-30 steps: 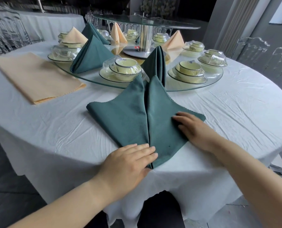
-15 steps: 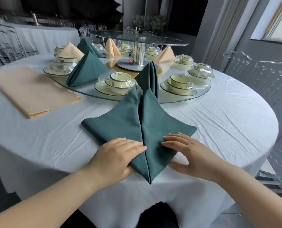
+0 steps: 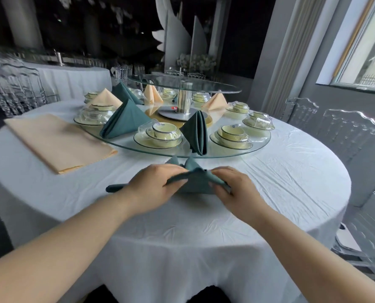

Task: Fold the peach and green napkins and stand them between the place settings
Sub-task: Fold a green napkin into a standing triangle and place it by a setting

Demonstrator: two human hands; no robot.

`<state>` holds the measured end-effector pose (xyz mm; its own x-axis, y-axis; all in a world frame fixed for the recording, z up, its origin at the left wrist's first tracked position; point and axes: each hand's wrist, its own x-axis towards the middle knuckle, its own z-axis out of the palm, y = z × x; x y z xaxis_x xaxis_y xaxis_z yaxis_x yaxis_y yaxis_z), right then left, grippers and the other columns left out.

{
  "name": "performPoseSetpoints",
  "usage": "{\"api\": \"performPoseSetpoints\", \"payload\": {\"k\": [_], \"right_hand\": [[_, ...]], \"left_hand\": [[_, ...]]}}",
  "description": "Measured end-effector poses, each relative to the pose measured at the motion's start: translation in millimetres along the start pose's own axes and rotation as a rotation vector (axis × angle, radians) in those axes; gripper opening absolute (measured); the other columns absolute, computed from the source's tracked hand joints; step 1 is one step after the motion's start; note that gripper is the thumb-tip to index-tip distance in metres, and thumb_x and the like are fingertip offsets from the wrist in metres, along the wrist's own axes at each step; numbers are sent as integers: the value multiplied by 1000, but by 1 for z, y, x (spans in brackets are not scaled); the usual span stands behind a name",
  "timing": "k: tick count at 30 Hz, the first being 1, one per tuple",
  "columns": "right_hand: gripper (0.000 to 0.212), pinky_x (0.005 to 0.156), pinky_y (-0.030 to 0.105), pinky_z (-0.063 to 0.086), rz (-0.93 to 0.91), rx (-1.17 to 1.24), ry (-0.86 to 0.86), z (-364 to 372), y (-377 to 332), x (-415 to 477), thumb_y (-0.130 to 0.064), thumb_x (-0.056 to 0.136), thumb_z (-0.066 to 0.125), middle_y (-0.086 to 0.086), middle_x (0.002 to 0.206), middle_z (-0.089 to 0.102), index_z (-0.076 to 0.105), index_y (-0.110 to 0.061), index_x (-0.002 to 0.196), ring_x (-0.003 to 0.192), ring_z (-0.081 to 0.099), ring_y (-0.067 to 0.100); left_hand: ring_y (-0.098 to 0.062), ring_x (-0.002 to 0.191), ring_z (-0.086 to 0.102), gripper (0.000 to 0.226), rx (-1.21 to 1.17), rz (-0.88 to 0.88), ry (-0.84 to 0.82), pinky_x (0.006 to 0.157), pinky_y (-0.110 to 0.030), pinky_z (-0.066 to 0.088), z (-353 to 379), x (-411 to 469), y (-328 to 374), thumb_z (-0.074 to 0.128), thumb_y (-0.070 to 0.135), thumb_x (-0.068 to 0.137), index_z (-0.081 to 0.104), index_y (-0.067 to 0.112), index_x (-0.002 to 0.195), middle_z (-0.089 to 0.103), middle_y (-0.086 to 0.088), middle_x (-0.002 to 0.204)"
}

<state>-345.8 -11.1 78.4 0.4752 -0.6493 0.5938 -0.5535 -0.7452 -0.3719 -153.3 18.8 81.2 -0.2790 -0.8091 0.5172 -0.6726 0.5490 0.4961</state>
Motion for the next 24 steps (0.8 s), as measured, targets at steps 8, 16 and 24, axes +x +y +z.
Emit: {"api": "performPoseSetpoints", "payload": {"k": [8, 16, 24], "right_hand": [[17, 67, 20, 48, 128, 253, -152, -83, -77, 44, -13, 89, 54, -2, 73, 62, 59, -18, 74, 68, 59, 9], [16, 60, 23, 56, 140, 710, -330, -124, -95, 72, -10, 69, 62, 0, 77, 72, 67, -14, 84, 69, 68, 13], [21, 76, 25, 56, 559, 668, -463, -45, 1, 62, -12, 72, 67, 6, 88, 70, 66, -7, 92, 73, 67, 13]], "left_hand": [[3, 57, 62, 21, -297, -213, -113, 52, -9, 47, -95, 29, 66, 57, 17, 88, 63, 23, 69, 67, 14, 58], [-15, 67, 69, 10, -560, -199, -279, 54, -22, 53, -138, 54, 85, 66, 13, 67, 75, 10, 71, 73, -4, 79], [-16, 71, 69, 14, -748, -543, -481, 70, -28, 57, -43, 69, -3, 61, 9, 84, 62, 8, 97, 72, -5, 86]]}}
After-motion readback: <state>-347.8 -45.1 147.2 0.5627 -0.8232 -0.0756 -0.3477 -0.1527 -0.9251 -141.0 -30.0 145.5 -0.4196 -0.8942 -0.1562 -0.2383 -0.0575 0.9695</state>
